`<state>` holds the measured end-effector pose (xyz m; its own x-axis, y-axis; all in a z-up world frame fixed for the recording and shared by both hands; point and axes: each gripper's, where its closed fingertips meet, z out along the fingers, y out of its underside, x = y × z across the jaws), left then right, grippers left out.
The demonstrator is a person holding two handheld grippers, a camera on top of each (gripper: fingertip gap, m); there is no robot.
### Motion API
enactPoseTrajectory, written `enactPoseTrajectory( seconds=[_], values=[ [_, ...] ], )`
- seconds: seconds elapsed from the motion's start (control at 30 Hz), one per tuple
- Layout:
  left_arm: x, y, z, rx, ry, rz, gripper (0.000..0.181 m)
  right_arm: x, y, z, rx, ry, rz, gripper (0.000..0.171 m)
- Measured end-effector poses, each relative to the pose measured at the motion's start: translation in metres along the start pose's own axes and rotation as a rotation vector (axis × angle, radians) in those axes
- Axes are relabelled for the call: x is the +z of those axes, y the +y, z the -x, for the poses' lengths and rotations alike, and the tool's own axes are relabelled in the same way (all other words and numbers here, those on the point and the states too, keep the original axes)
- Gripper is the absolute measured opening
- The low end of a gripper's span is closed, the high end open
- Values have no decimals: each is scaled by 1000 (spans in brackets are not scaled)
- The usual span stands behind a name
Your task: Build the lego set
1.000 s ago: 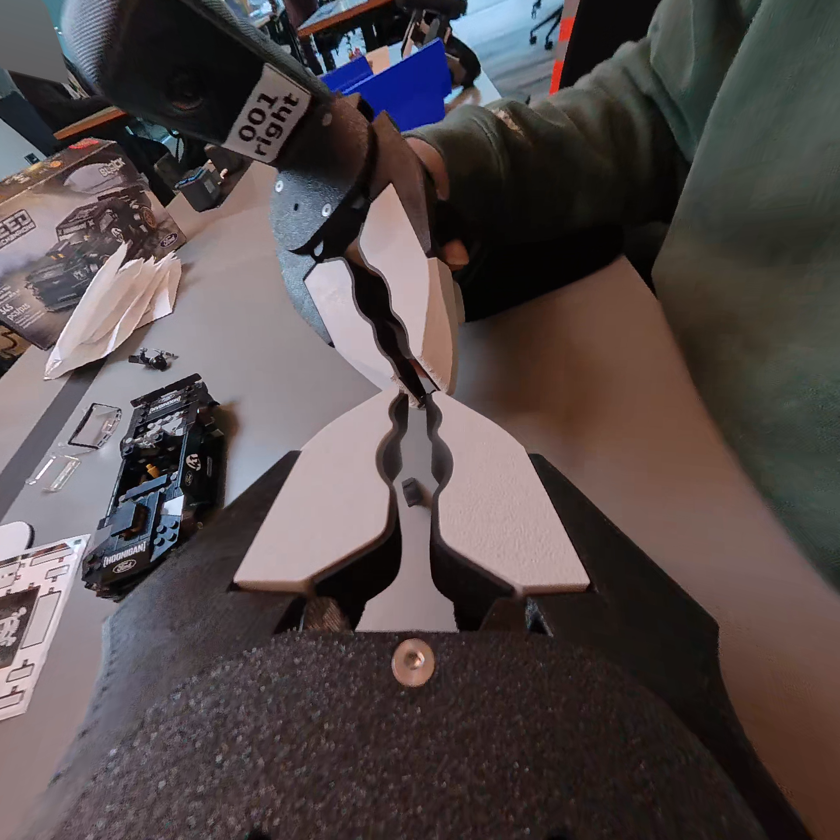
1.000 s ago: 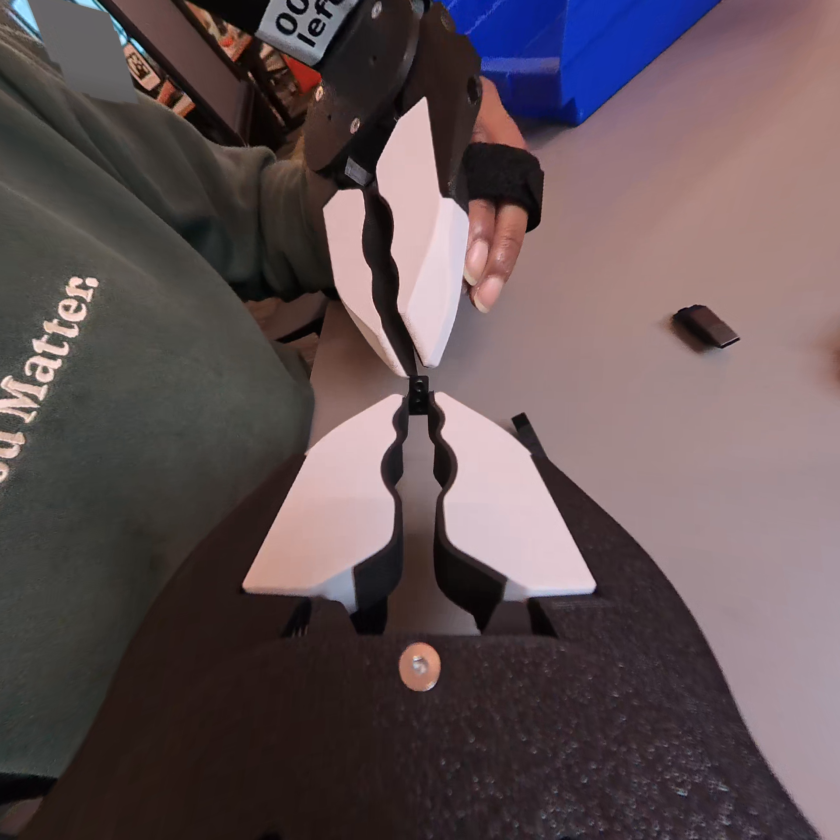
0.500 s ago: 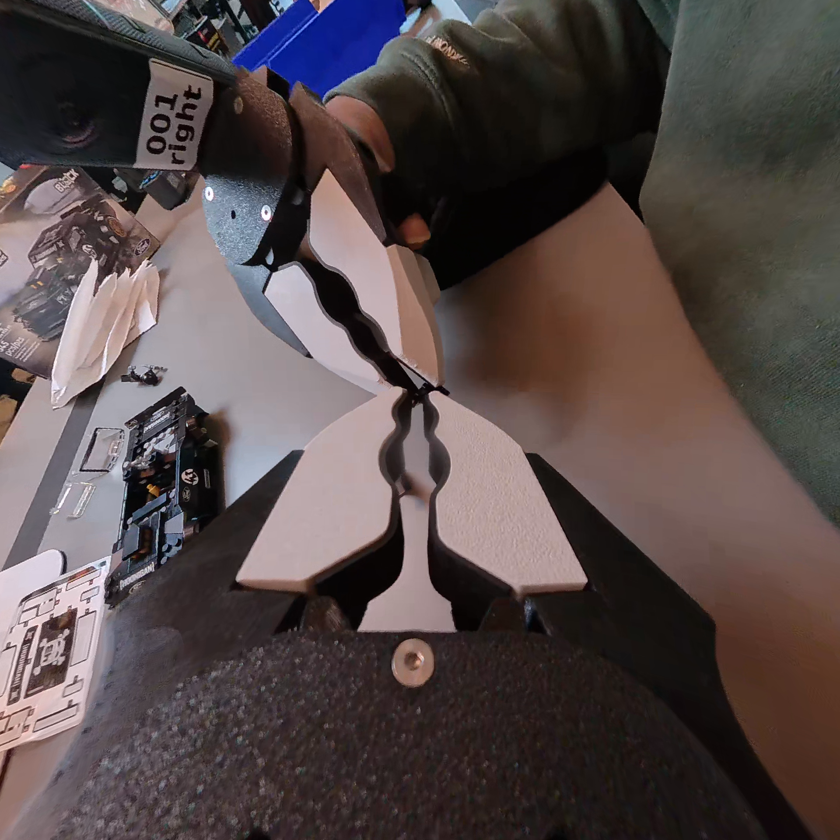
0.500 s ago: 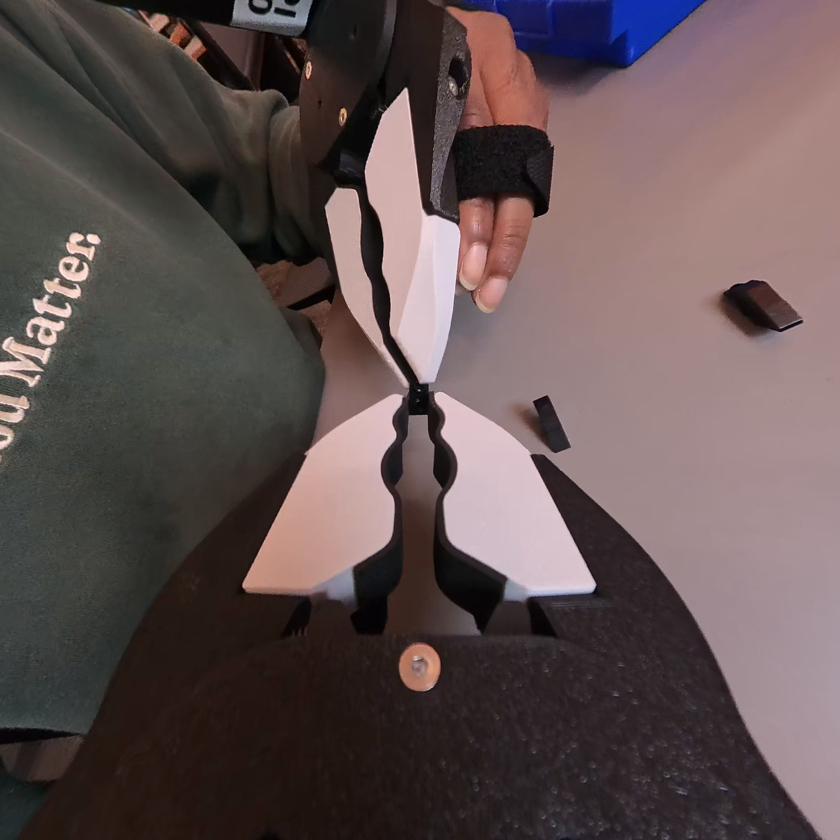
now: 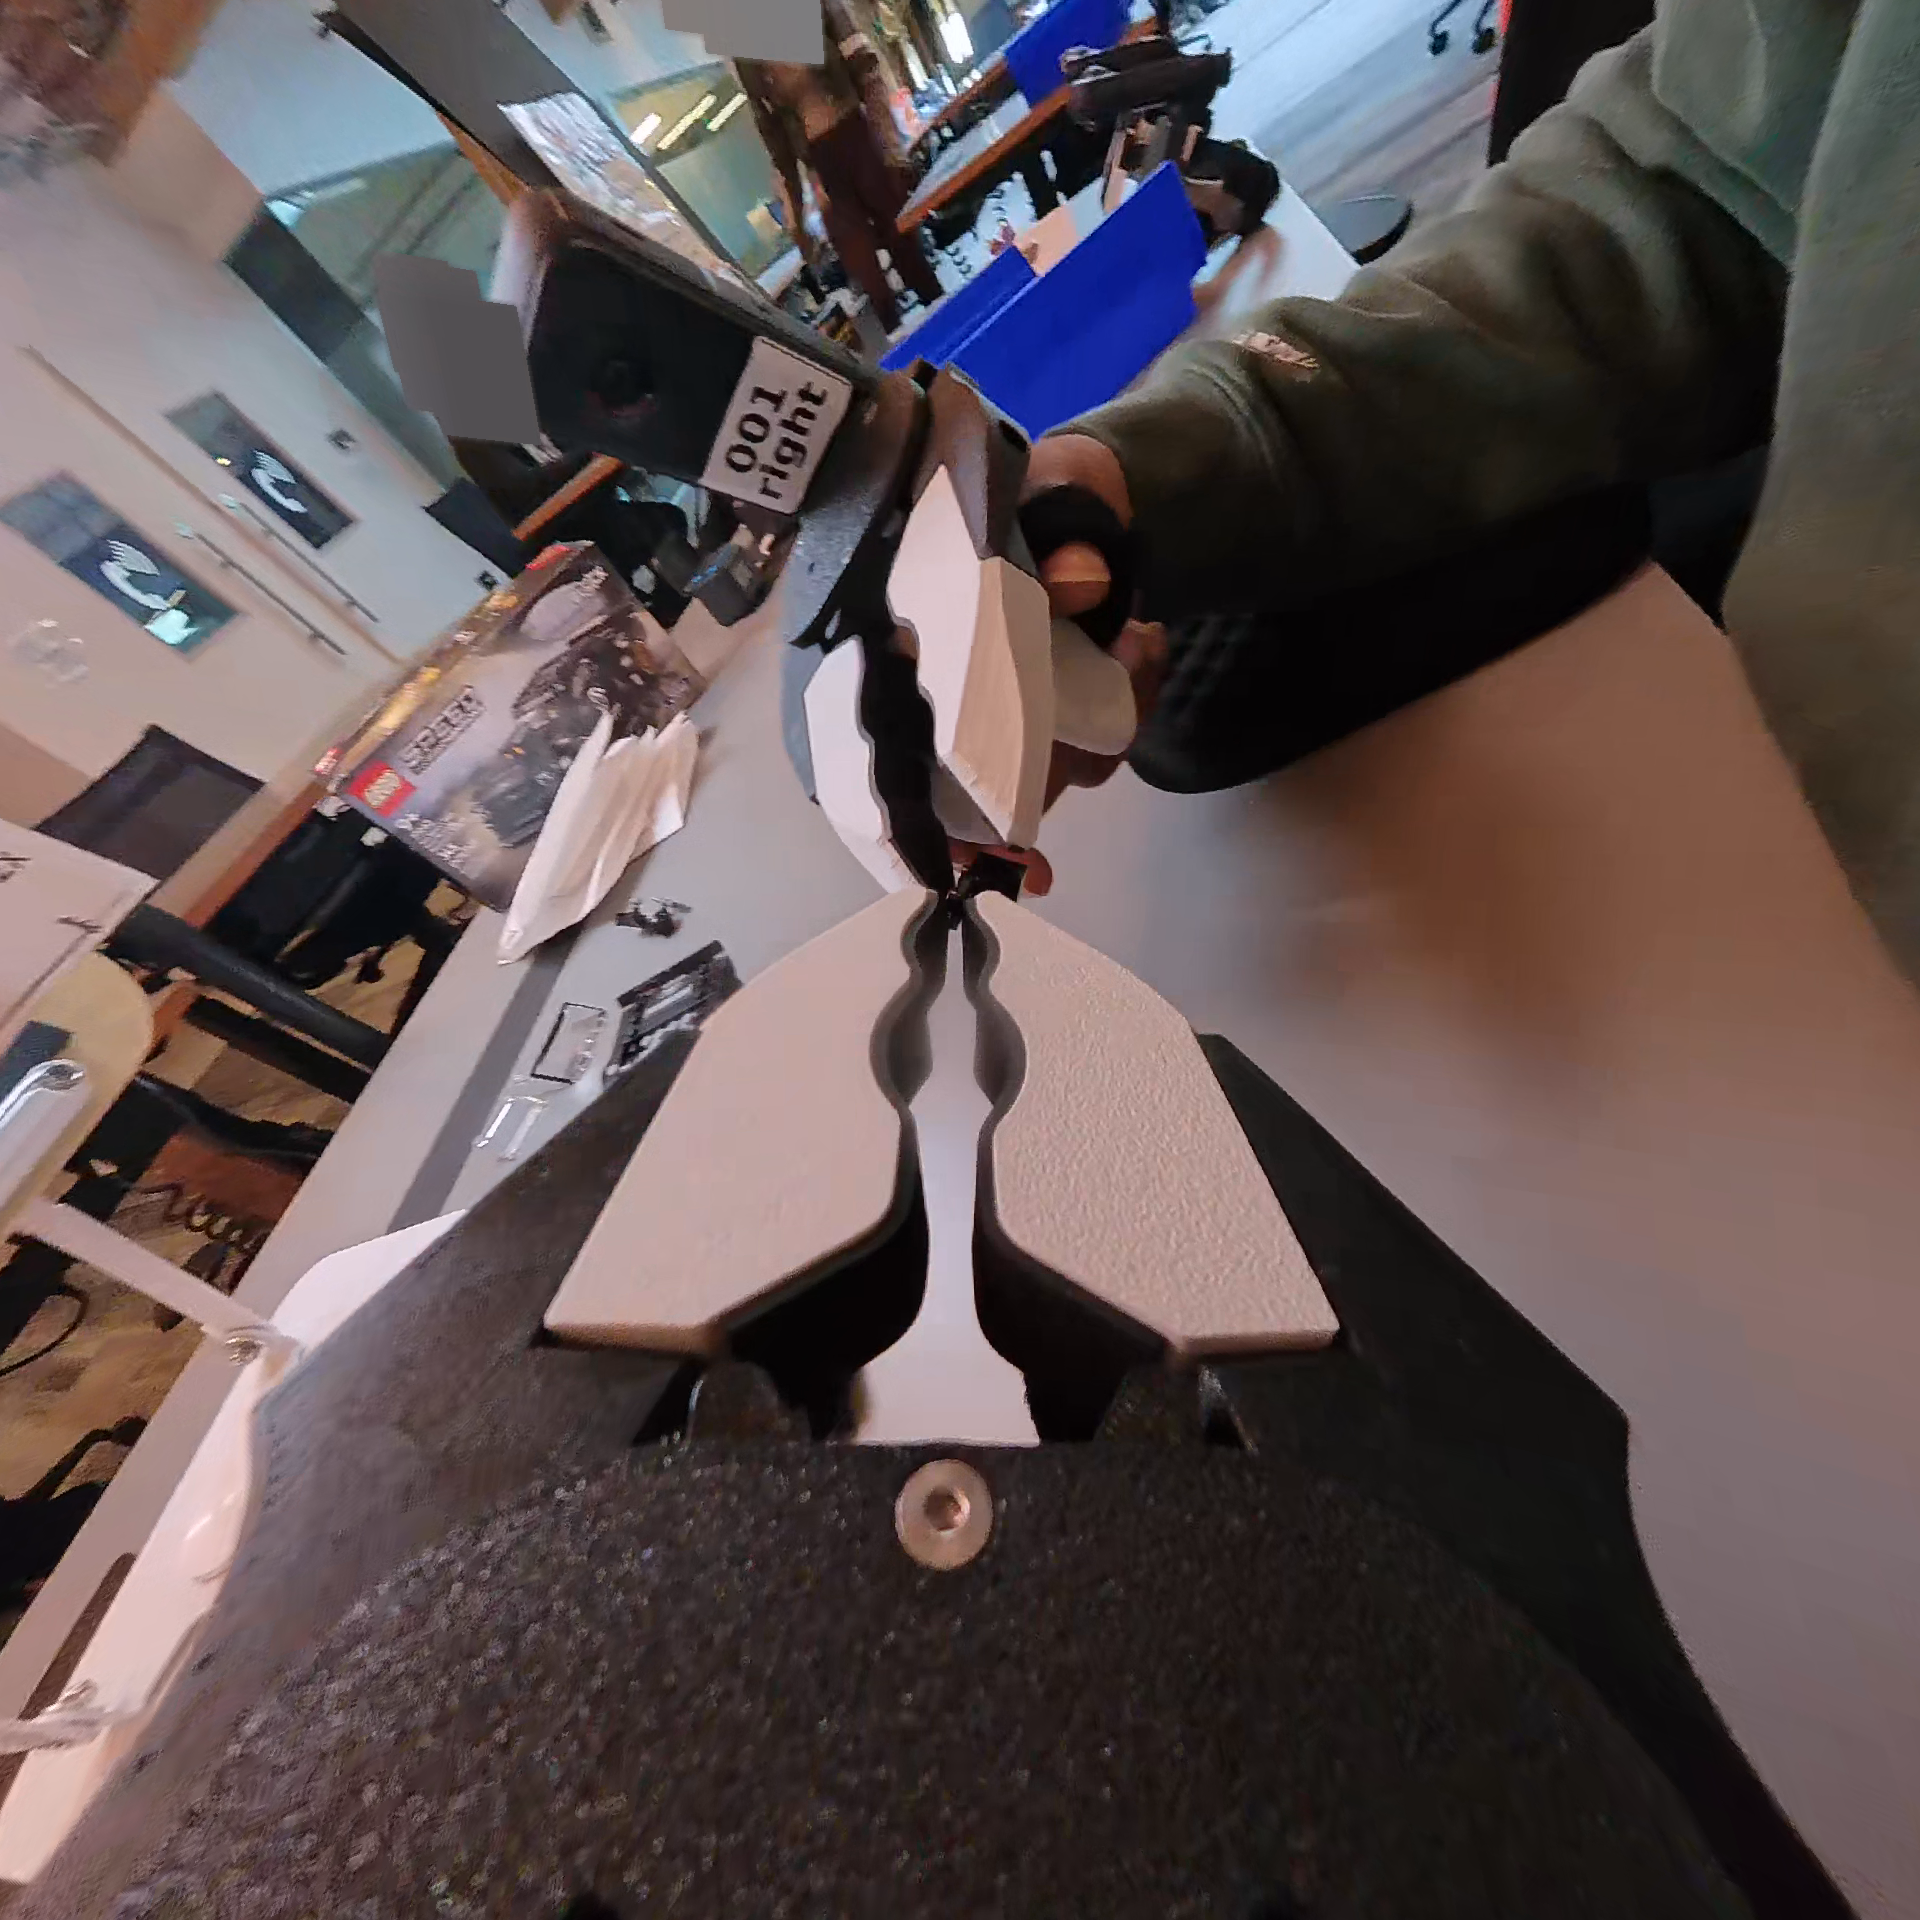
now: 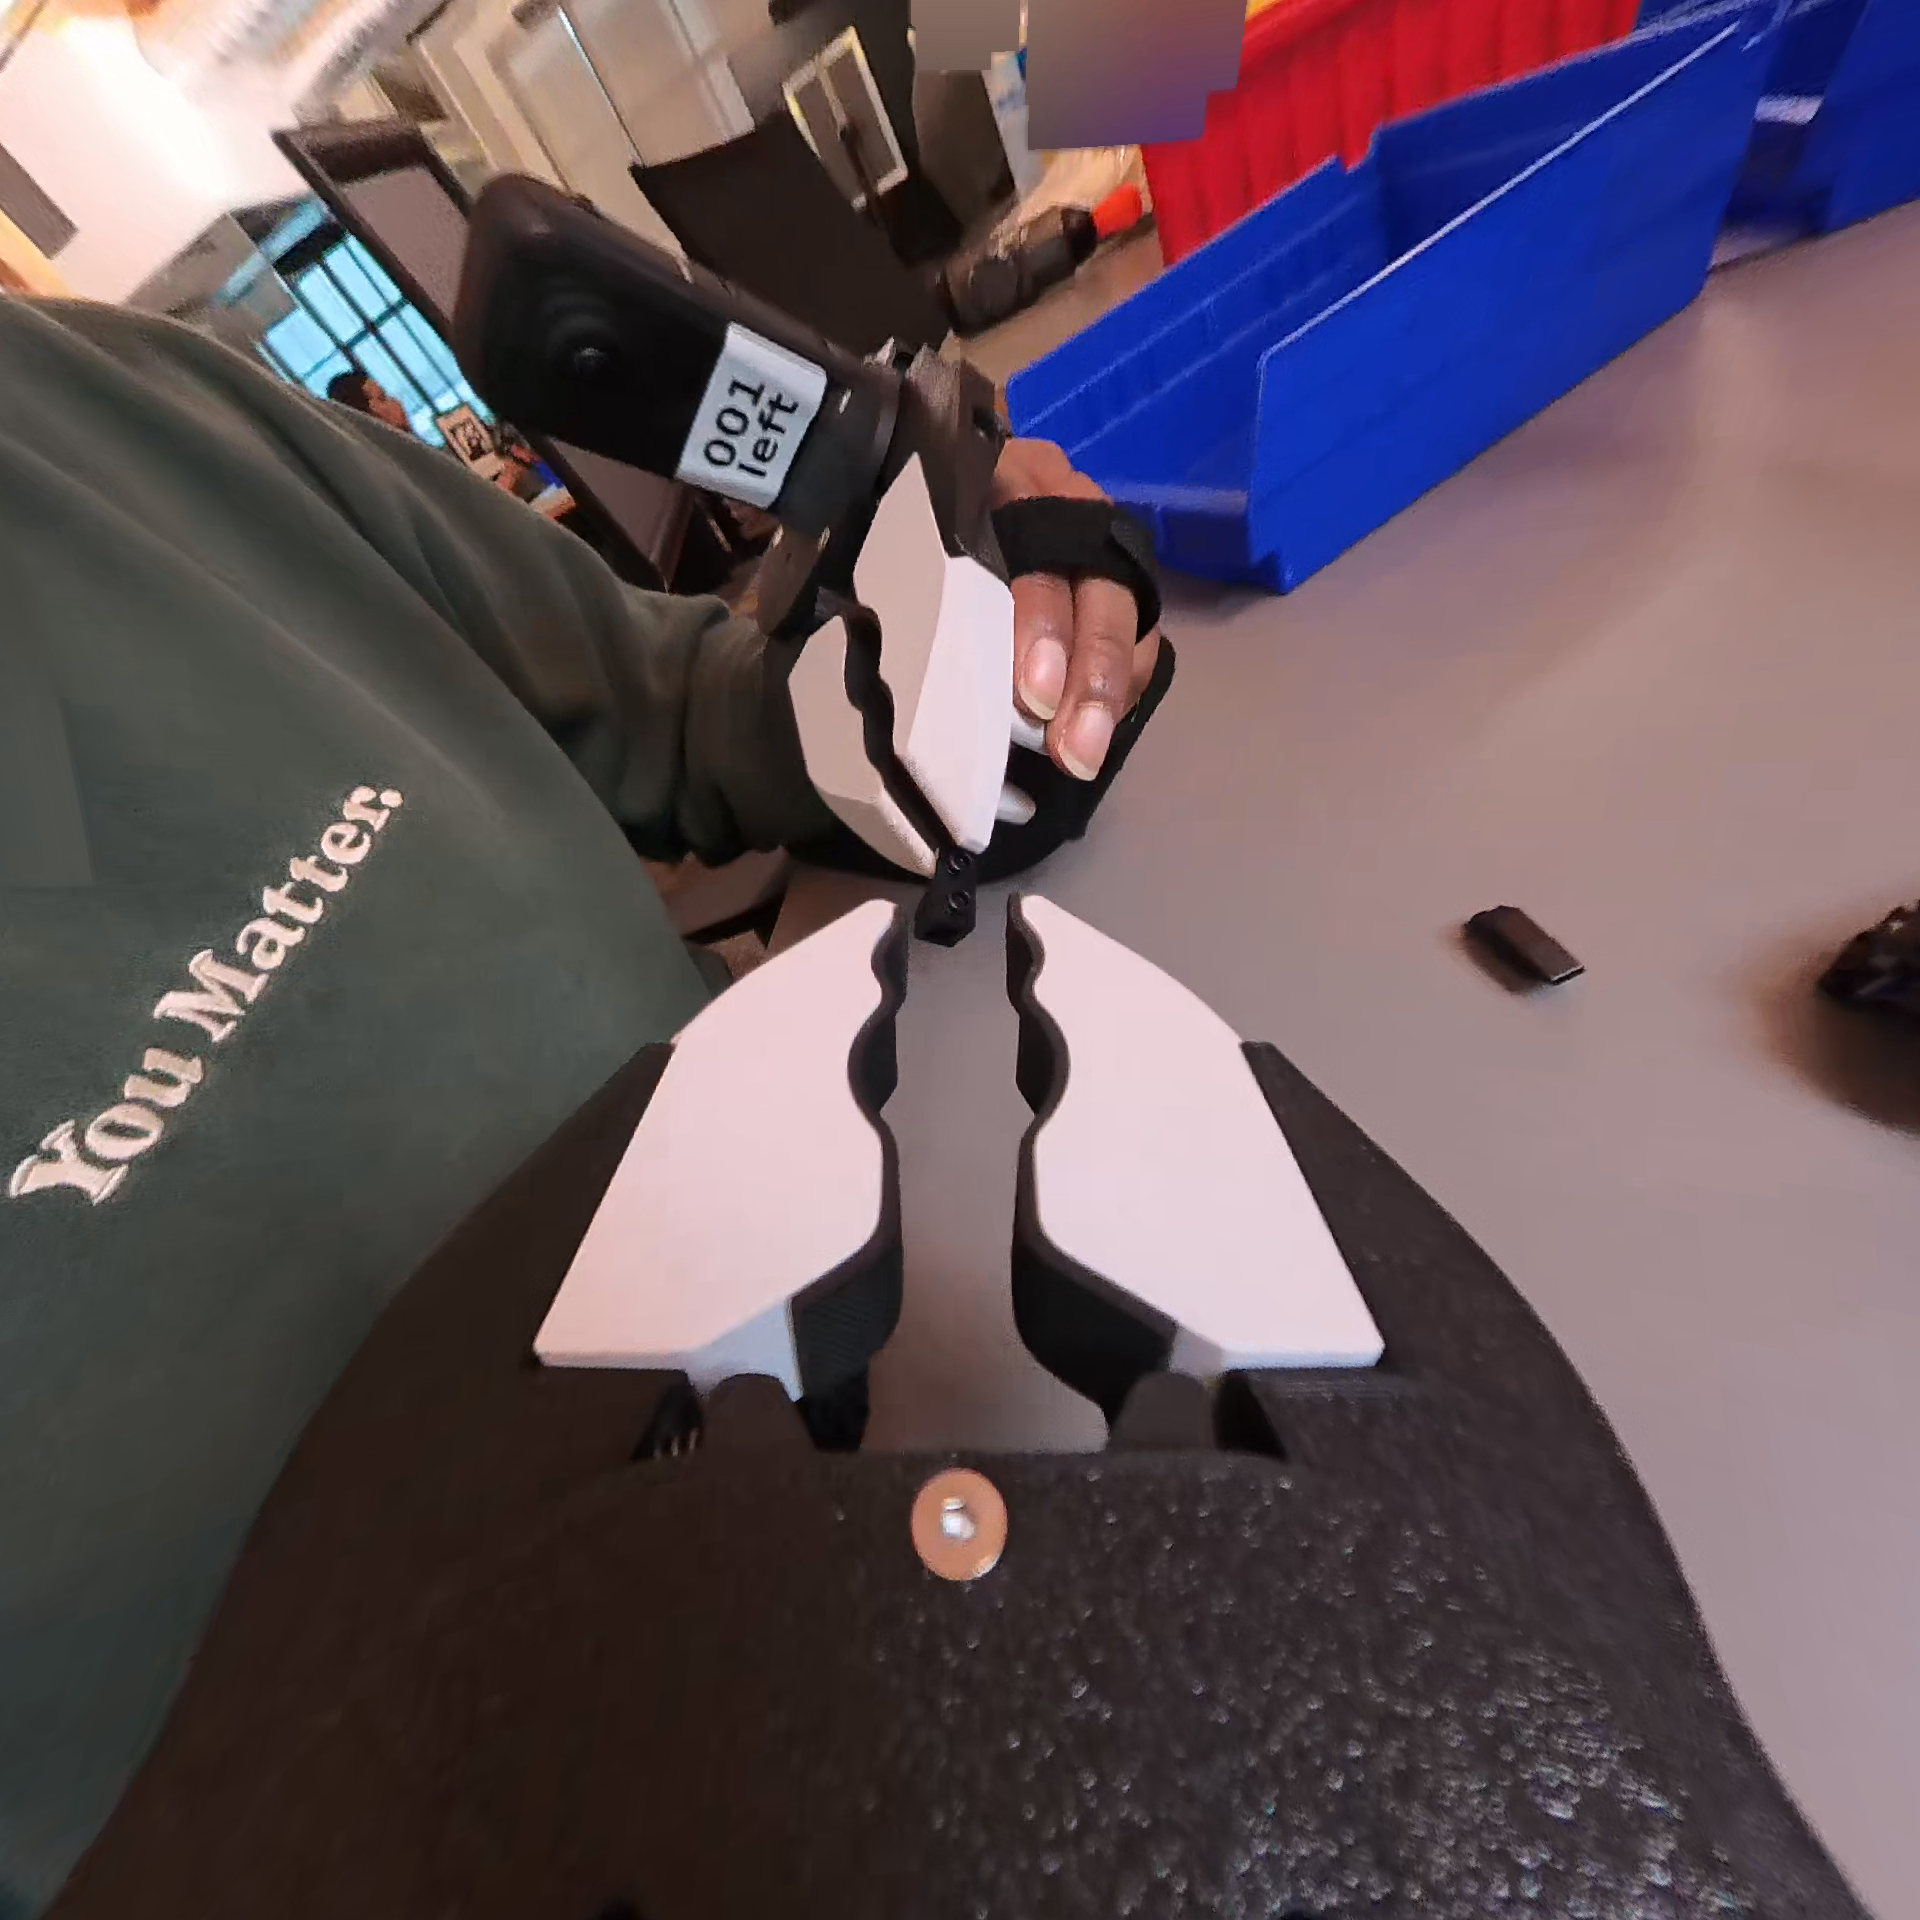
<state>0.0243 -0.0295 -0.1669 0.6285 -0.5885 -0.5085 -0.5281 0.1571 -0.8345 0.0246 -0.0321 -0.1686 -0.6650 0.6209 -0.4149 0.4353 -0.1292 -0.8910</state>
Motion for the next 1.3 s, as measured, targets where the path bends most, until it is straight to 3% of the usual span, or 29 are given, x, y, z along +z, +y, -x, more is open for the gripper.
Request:
enactPoseTrajectory(
  seconds=[0.17, 0.63, 0.8, 1.03, 1.3],
  values=[
    [0, 1, 4, -10, -25, -9, 3, 0, -4, -2, -1, 13, -32, 9],
    [-2, -3, 9, 16, -72, -20, 3, 1, -6, -2, 4, 7, -50, 10],
    [-2, -8, 14, -154, -49, -102, 7, -2, -12, -4, -91, 71, -77, 10],
    [1, -9, 23, -678, 100, -203, 25, -11, -27, -8, -267, 195, -162, 10],
    [6, -4, 16, -698, 131, -175, 15, -5, -21, -11, -379, 260, -106, 9]
  ],
)
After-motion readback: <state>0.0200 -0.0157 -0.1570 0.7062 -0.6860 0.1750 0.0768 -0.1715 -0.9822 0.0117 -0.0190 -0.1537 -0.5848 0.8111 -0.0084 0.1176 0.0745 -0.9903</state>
